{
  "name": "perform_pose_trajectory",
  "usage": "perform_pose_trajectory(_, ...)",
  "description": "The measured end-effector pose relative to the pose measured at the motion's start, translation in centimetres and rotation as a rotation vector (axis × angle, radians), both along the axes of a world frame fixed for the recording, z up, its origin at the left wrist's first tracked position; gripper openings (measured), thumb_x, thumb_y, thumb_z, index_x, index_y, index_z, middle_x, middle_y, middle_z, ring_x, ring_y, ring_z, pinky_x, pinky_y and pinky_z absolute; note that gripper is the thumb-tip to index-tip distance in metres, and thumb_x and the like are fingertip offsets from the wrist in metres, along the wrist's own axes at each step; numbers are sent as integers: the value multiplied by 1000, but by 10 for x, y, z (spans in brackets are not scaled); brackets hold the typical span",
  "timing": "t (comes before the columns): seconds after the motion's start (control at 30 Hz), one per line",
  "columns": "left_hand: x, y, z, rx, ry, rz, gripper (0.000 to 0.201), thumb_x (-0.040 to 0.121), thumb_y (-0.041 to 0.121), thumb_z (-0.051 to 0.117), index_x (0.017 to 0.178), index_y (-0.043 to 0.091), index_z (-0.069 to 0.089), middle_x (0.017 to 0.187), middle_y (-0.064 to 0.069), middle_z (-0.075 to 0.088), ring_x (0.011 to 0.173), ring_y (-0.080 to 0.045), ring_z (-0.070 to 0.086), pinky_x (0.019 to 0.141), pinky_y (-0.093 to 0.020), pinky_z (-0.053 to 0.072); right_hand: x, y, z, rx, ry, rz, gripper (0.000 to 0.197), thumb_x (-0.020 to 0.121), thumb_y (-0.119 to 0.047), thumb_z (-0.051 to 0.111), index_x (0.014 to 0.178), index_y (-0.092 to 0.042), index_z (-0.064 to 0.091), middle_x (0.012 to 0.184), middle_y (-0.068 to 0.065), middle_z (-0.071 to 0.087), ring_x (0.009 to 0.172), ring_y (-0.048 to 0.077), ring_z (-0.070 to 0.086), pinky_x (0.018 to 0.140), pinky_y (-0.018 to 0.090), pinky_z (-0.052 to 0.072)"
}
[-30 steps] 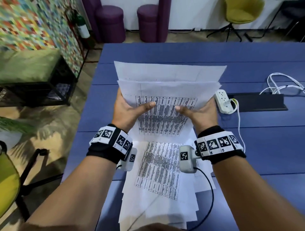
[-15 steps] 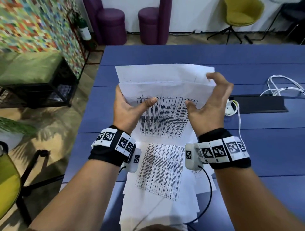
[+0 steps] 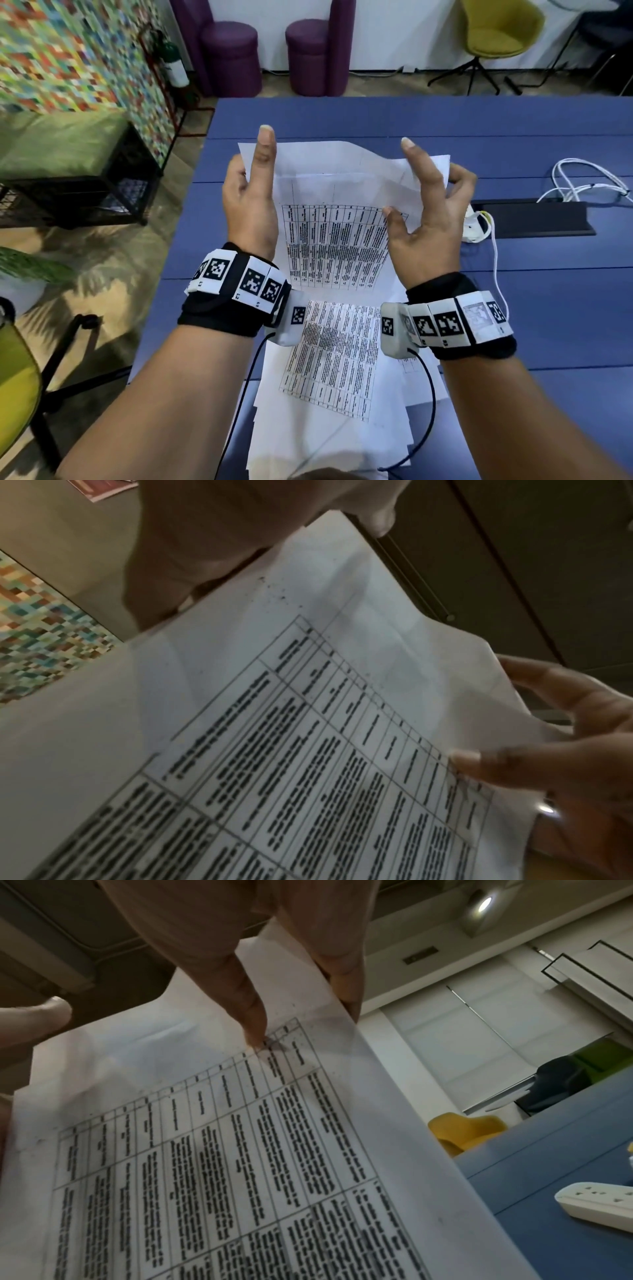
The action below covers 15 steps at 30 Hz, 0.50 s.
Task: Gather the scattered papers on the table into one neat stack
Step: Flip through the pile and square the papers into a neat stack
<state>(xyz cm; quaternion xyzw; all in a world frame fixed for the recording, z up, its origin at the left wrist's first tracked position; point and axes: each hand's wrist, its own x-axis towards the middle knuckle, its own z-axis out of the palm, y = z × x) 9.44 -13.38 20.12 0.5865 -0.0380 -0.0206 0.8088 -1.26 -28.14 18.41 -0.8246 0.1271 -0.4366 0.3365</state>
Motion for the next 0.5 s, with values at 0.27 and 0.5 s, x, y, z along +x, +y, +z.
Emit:
perform_pose_trajectory(0.27, 3, -4, 3, -42, 56, -3, 32, 86, 46, 67, 106, 21, 62, 89, 30, 63, 88, 12, 59, 88, -14, 43, -1, 3, -4, -15, -84, -17, 78, 71, 17, 60, 134, -26, 43, 122, 9, 28, 116, 9, 34, 102, 15, 33)
perform_pose_trajectory(0.5, 8, -4, 2, 13, 12, 81, 12, 80, 29, 66, 82, 24, 56, 79, 12, 59, 82, -9, 55, 85, -24, 42, -2, 5, -9, -10, -126, -56, 60, 74, 13, 62, 124, -20, 54, 127, 19, 33, 116, -6, 34, 100, 14, 30)
